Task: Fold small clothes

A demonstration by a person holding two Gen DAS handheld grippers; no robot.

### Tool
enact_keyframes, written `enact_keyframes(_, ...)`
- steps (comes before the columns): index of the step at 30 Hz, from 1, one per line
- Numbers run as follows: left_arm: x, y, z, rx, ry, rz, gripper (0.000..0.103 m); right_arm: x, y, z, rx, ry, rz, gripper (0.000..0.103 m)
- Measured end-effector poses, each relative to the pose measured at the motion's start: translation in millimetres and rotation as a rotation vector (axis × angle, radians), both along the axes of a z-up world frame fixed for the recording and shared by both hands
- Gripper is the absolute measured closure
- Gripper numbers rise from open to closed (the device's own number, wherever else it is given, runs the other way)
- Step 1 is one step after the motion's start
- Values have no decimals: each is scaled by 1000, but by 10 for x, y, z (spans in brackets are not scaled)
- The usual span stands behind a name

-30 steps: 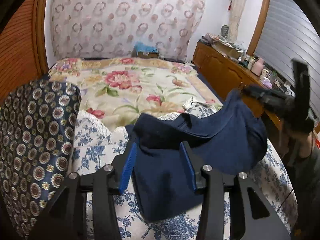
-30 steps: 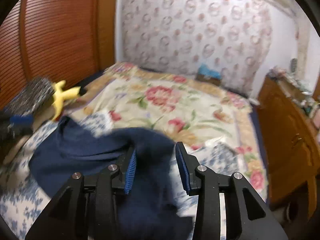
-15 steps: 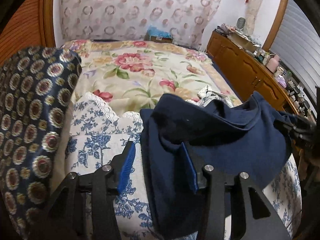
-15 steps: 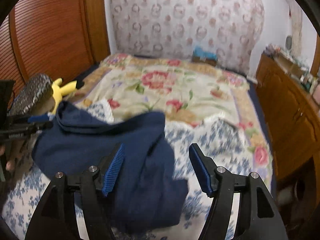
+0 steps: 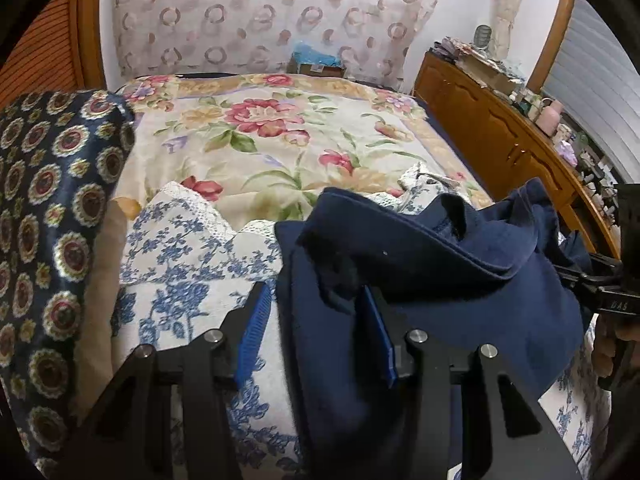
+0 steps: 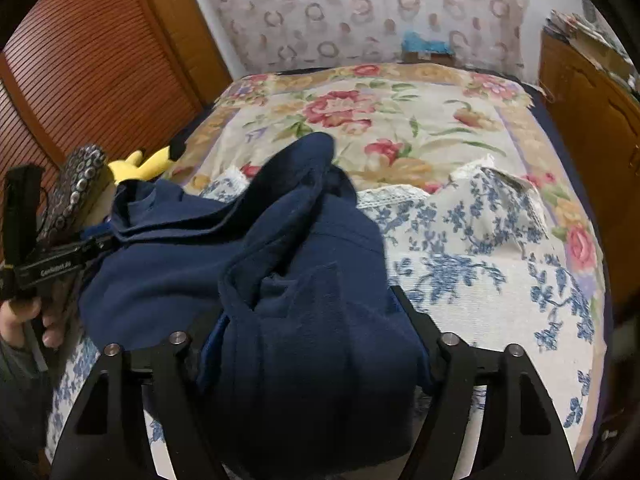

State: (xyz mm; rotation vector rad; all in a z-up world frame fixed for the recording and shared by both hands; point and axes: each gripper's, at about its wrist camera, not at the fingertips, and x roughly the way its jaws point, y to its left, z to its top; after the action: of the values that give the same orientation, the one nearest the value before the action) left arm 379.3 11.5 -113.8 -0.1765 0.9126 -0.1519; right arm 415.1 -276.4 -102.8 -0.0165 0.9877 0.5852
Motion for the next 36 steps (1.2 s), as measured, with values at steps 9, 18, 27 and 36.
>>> enact_keyframes(9, -120, 53, 174, -101, -57, -33, 96, -178, 63, 116, 50, -58, 78, 81)
enact_keyframes(18, -752, 163, 834, -138, -222, -24, 96, -600, 206, 733, 86, -237, 106, 84)
enact_keyframes(27, -1529, 727, 1370, -133, -379, 57, 96, -822, 696, 1328, 86, -336, 243, 84)
enact_keyframes(36, -2144, 1449, 1417, -98, -420, 209, 96, -955, 1815, 1747, 25, -426, 471, 84)
